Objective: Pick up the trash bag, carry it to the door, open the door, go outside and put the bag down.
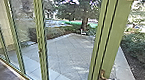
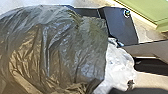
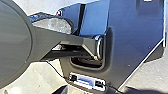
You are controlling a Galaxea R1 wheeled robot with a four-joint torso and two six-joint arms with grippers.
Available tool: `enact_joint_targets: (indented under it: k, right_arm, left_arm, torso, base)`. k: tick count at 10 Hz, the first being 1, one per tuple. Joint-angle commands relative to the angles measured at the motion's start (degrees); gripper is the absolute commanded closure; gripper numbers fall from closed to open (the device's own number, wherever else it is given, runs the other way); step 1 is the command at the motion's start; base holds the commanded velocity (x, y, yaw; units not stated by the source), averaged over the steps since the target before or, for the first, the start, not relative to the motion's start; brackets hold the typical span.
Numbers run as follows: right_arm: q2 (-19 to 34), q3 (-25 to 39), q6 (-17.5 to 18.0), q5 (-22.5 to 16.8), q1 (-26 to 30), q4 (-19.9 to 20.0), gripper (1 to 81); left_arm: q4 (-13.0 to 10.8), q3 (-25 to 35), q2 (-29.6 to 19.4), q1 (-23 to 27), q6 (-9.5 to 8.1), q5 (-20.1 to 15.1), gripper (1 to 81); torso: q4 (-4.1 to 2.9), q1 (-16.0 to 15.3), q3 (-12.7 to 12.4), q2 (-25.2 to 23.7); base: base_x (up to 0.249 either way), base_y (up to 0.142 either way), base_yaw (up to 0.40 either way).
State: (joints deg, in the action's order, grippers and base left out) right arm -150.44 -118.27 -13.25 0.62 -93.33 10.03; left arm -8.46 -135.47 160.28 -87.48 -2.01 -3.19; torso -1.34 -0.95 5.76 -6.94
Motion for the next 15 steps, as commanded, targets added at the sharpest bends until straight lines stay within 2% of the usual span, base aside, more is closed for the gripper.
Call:
enact_joint_targets:
  k: [1, 4, 8, 11, 15]
  right_arm:
    - [10.1, 13.4, 0.1, -1.2, 1.4, 0.3, 1.0]
    - [17.7, 23.7, 0.1, -0.4, 1.4, -0.3, 1.0]
    - [27.6, 36.5, 0.0, 3.0, 1.4, -0.3, 1.0]
    - [35.3, 44.1, 0.1, 5.1, 1.4, 0.5, 1.0]
    - [45.5, 53.1, 0.1, 5.2, 2.6, 2.0, 1.0]
  left_arm:
    - [0.6, 1.1, -0.8, 2.4, -0.10, -3.5, 81.1]
    - [0.5, 0.8, 0.0, 2.4, -0.09, -3.5, 81.1]
    - [-0.1, 0.6, 0.9, 2.4, 0.25, -3.5, 81.1]
    - [-0.2, 0.2, 1.7, 2.4, 0.34, -3.6, 81.1]
    - [-0.2, -3.5, 4.5, 2.4, 0.43, -3.6, 81.1]
  torso:
    - [0.00, 0.0, 0.0, 0.0]
    - [0.00, 0.0, 0.0, 0.0]
    - [0.00, 0.0, 0.0, 0.0]
    - [0.00, 0.0, 0.0, 0.0]
    - [0.00, 0.0, 0.0, 0.0]
  base:
    - [0.000, 0.000, 0.000]
    - [0.000, 0.000, 0.000]
    - [0.000, 0.000, 0.000]
    - [0.000, 0.000, 0.000]
    - [0.000, 0.000, 0.000]
